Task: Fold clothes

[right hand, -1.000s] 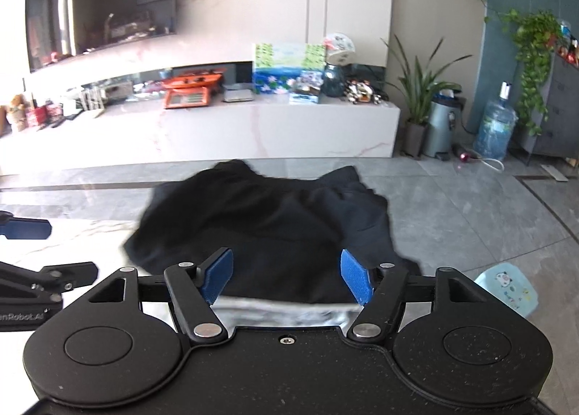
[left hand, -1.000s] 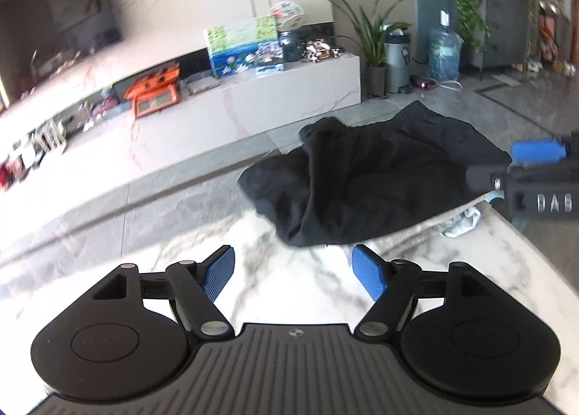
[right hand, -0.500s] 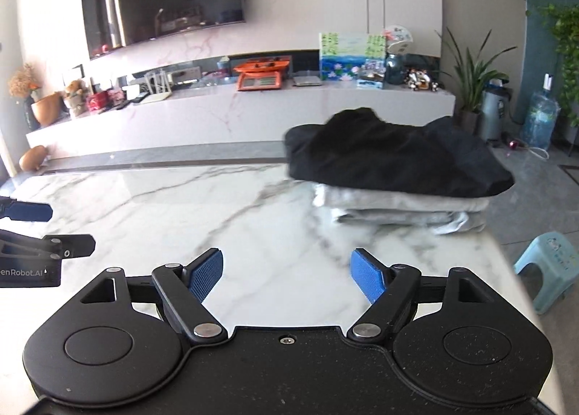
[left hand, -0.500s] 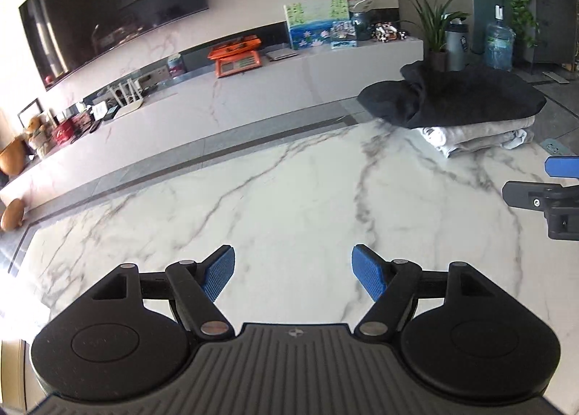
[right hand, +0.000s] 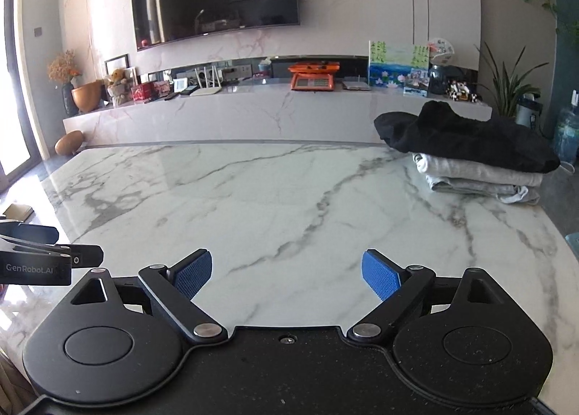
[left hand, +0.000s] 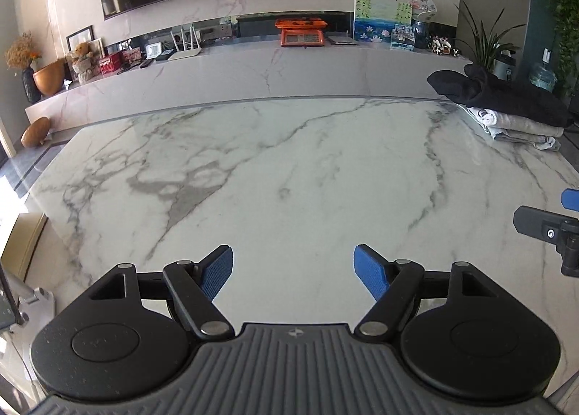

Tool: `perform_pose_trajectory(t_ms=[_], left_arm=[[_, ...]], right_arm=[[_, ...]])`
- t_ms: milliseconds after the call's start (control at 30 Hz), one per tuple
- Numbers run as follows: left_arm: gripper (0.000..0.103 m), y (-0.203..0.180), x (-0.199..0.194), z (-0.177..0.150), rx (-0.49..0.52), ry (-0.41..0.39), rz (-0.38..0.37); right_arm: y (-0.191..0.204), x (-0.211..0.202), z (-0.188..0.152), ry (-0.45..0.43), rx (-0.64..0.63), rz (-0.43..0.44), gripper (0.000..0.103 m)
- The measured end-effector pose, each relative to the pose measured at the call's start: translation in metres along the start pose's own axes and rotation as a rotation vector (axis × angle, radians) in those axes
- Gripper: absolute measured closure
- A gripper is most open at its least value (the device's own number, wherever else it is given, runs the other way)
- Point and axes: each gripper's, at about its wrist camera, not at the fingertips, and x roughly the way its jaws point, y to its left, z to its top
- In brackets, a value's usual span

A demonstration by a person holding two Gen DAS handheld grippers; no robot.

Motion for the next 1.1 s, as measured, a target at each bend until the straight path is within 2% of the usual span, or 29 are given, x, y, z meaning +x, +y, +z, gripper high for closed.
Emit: perform_pose_trajectory(t_ms=[167, 300, 433, 633, 1000, 1100], left_arm=[[0.030, -0.002, 0.013, -0.015, 0.008, 0.036, -0.034], [0.022, -0.005, 0.021, -0.019, 0.002, 0.050, -0.057], [0.021, -0.014, 0.031, -0.019, 0.004, 0.077, -0.079], [0.021, -0.028, 0.039, -0.017, 0.031, 0.083, -0.045], [0.021, -0.026, 0.046, -0.018, -0.041, 0.129, -0.058], [0.021, -0.028, 0.043, -0.019, -0.036, 0.116, -0.032]], right_arm=[[0.015, 0.007, -0.012, 0.024, 0.009, -0.011, 0.004], [0.019, 0.017, -0.019, 0.052, 0.018, -0.022, 0.003], [0.020, 0.027, -0.021, 0.063, 0.014, -0.034, 0.003], [0.016, 0.039, -0.024, 0.090, 0.022, -0.046, 0.003], [0.013, 0.042, -0.021, 0.078, 0.019, -0.049, 0.003], [0.013, 0.040, -0.020, 0.070, 0.012, -0.051, 0.003]])
